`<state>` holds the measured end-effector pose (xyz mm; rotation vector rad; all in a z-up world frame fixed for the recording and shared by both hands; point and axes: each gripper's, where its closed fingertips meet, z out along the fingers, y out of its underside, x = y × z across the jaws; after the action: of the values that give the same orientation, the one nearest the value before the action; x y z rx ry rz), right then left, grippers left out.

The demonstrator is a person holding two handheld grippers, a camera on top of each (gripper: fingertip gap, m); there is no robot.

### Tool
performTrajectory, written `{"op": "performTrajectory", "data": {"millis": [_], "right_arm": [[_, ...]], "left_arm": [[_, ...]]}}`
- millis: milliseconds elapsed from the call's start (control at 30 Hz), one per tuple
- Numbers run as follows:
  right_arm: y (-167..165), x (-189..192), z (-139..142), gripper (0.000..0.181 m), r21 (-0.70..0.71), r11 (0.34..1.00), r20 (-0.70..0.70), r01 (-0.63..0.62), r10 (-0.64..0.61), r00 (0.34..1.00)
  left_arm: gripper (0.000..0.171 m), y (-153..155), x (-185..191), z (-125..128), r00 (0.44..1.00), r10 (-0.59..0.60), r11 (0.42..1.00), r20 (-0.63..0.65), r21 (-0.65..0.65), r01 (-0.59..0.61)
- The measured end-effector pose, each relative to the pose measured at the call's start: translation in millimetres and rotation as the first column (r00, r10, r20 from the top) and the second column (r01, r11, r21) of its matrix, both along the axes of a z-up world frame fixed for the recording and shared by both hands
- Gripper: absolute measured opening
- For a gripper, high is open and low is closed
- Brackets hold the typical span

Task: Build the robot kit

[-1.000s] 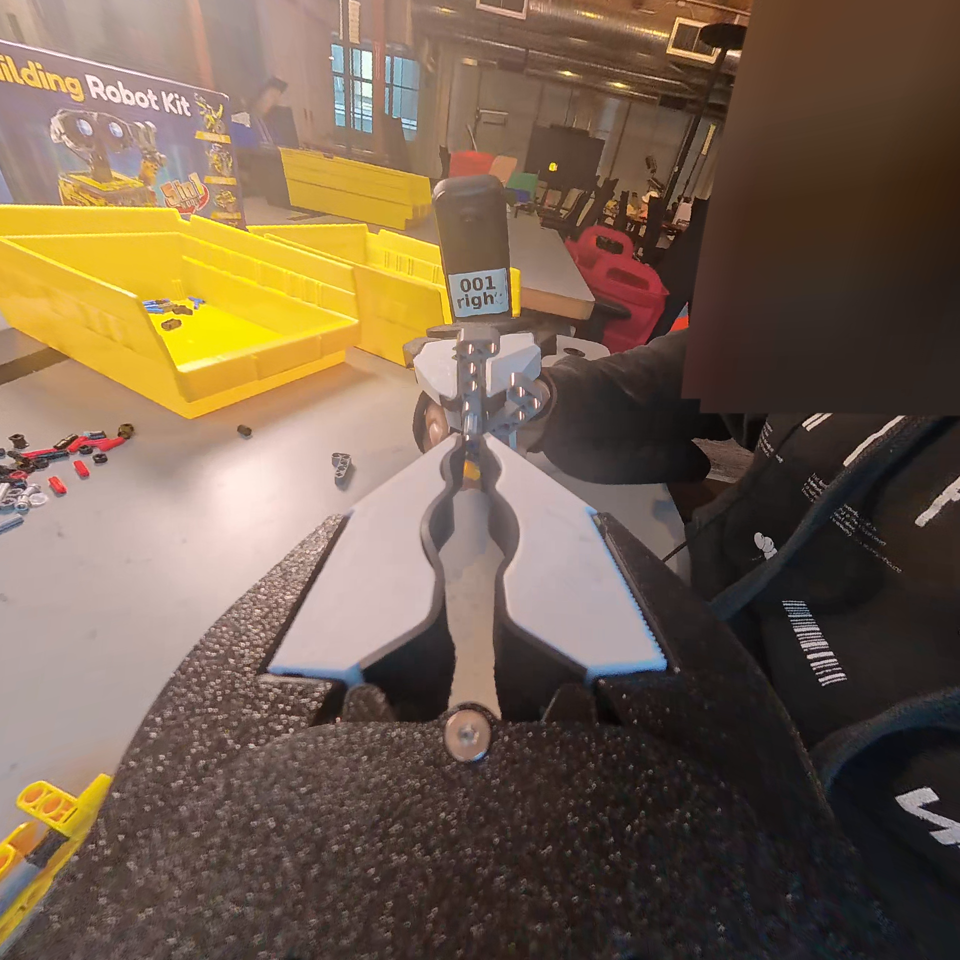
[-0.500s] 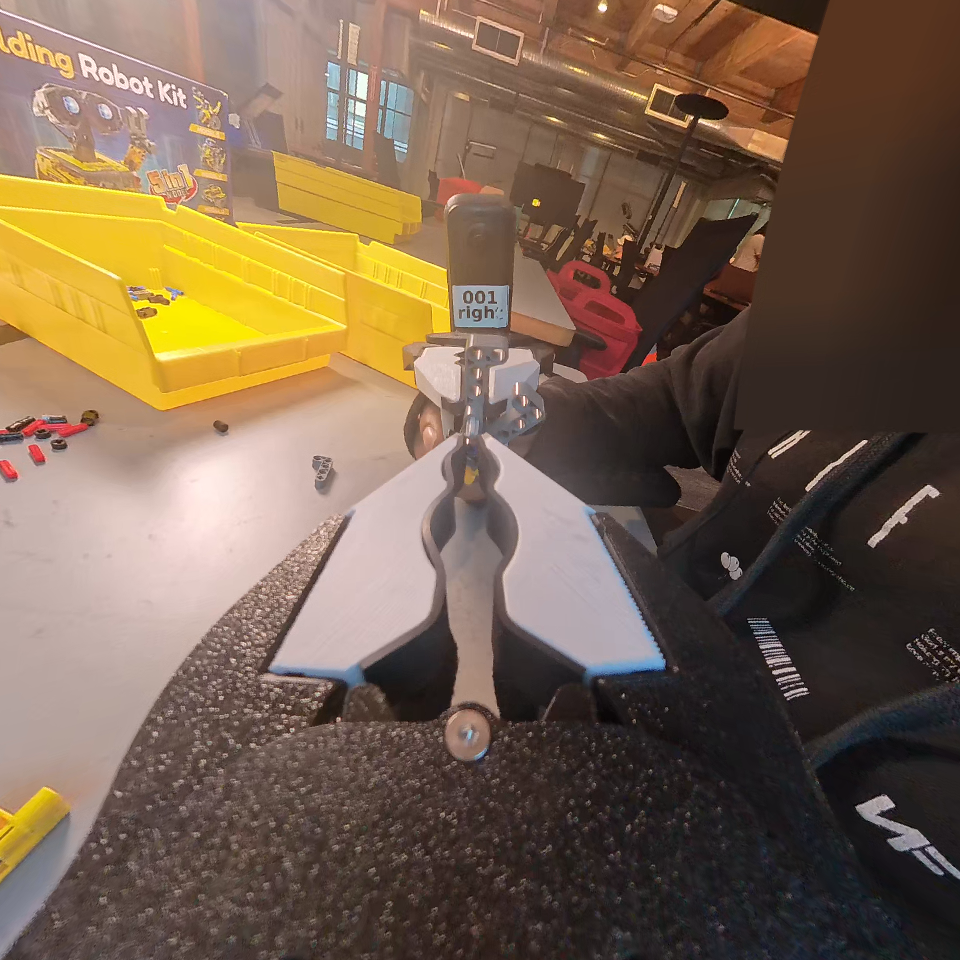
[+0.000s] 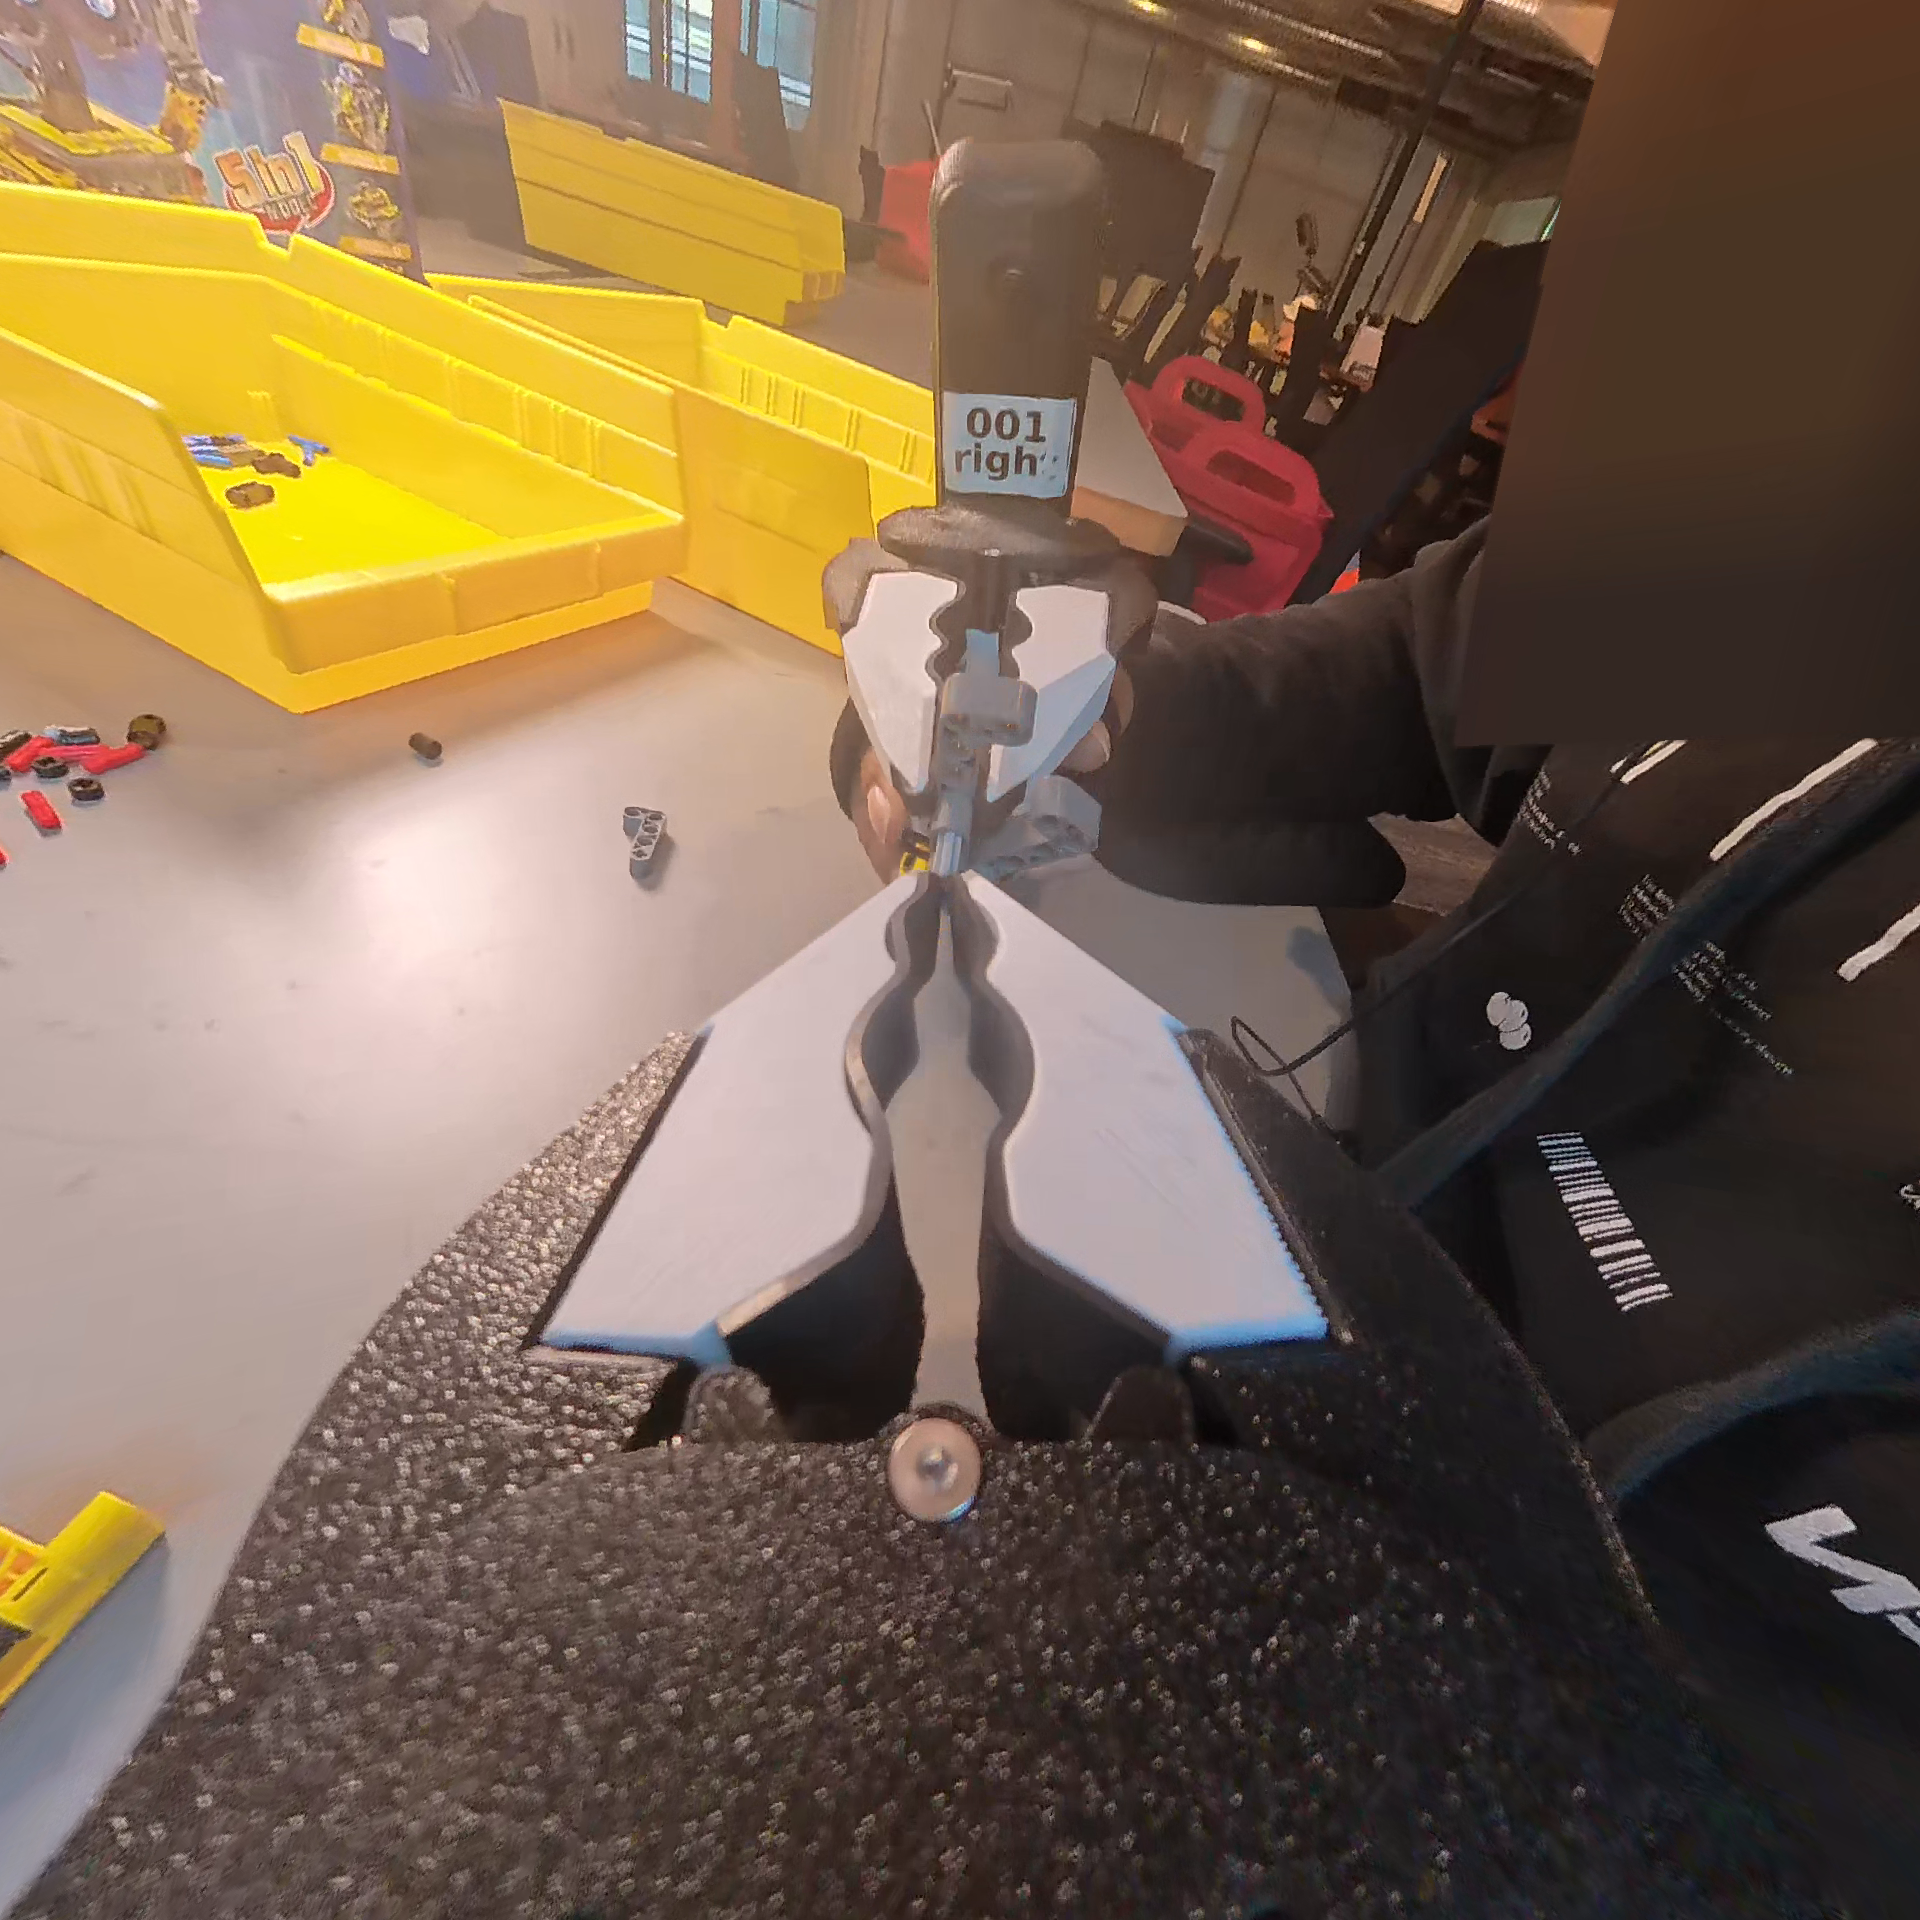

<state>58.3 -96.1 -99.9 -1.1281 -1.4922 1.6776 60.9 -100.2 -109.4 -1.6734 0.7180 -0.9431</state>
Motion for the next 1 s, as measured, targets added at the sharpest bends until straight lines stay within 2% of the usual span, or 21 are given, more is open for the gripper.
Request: {"op": "performTrajectory", "data": {"millis": [433,600,667,1000], "right_arm": [[-1,1,-10,0.007,0.107,0.994,0.034,0.009,-0.012,0.999],[-2,1,-11,0.007,0.107,0.994,0.033,0.009,-0.013,0.999],[-2,0,-15,0.007,0.133,0.991,0.048,0.014,-0.021,0.999],[-3,1,-16,0.007,0.155,0.988,0.054,0.015,-0.024,0.998]], "left_arm": [[0.000,1,-1,-2,1.000,-0.002,1.000,-0.006,0.000,0.002],[0.000,0,-1,-1,1.000,-0.001,1.000,-0.026,0.012,0.001],[0.000,0,-2,-6,0.997,0.002,1.000,-0.073,0.015,-0.001],[0.000,-1,-1,-9,0.997,-0.005,1.000,-0.083,0.022,0.007]]}}
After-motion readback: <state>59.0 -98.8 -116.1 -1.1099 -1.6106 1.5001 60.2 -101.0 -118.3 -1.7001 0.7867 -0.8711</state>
